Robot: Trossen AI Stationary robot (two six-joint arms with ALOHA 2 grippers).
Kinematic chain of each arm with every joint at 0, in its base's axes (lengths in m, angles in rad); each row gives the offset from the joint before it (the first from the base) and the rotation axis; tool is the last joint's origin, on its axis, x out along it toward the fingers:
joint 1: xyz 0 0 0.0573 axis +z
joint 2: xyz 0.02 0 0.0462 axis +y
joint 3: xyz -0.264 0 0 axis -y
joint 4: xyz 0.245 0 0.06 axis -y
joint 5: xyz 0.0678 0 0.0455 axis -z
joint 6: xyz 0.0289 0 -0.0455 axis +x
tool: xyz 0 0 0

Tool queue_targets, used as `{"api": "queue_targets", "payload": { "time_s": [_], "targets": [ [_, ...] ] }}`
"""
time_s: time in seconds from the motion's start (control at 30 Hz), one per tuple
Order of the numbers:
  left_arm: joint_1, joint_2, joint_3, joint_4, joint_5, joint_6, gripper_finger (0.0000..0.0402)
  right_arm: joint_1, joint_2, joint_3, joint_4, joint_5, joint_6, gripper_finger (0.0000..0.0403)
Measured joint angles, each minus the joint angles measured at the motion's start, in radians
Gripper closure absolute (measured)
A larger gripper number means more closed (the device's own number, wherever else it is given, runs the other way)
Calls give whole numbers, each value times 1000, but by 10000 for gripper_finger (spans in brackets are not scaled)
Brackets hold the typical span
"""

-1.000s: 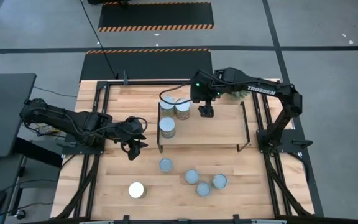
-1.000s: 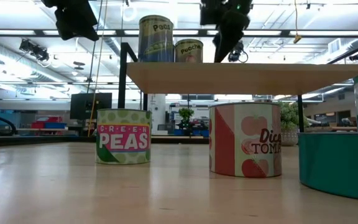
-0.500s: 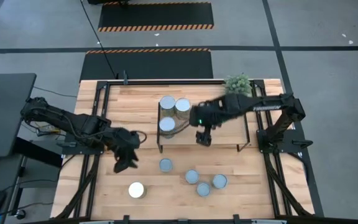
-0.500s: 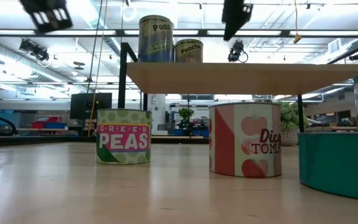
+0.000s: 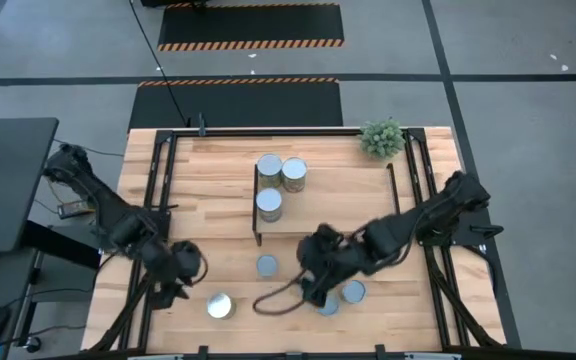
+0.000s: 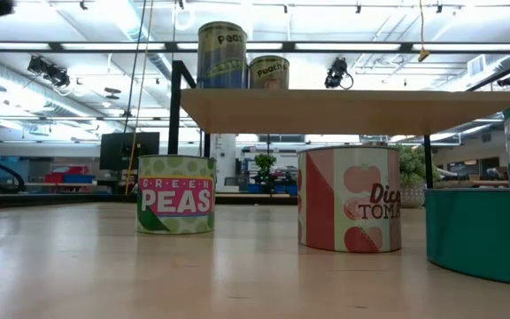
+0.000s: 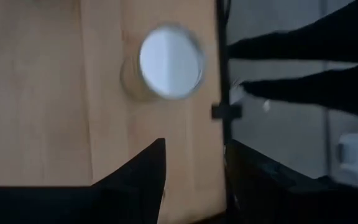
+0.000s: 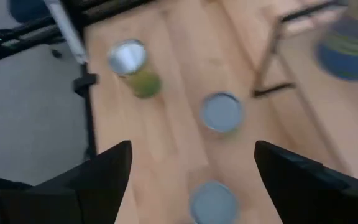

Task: Pick and place cans onto a shelf
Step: Put the canned oranges on the shelf

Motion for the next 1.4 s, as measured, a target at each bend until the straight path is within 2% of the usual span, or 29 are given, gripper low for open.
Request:
{"api": "queue_targets", "payload": {
  "time_s": [0.07, 0.2, 0.5, 0.77, 0.93, 1.1, 1.4],
  "targets": [
    [-52, 18, -3, -29, -44, -39, 230, 12, 31, 0, 54, -6, -1, 57],
    [-133, 60, -44, 20, -95, -96, 230, 17, 89, 0, 118, -19, -2, 57],
    [-198, 200, -136, 203, -139, -165, 230, 11, 139, 0, 211, -5, -19, 57],
    [-177, 372, -137, 330, -128, -117, 230, -18, 138, 0, 254, -1, -64, 57],
    [-149, 439, -137, 416, -178, -137, 230, -21, 138, 0, 244, -23, -80, 57],
    [-105, 490, -137, 532, -222, -142, 230, -16, 138, 0, 173, -92, -70, 57],
    [-7, 546, -137, 685, -318, -143, 230, 12, 138, 0, 67, -153, -56, 57]
  ]
}}
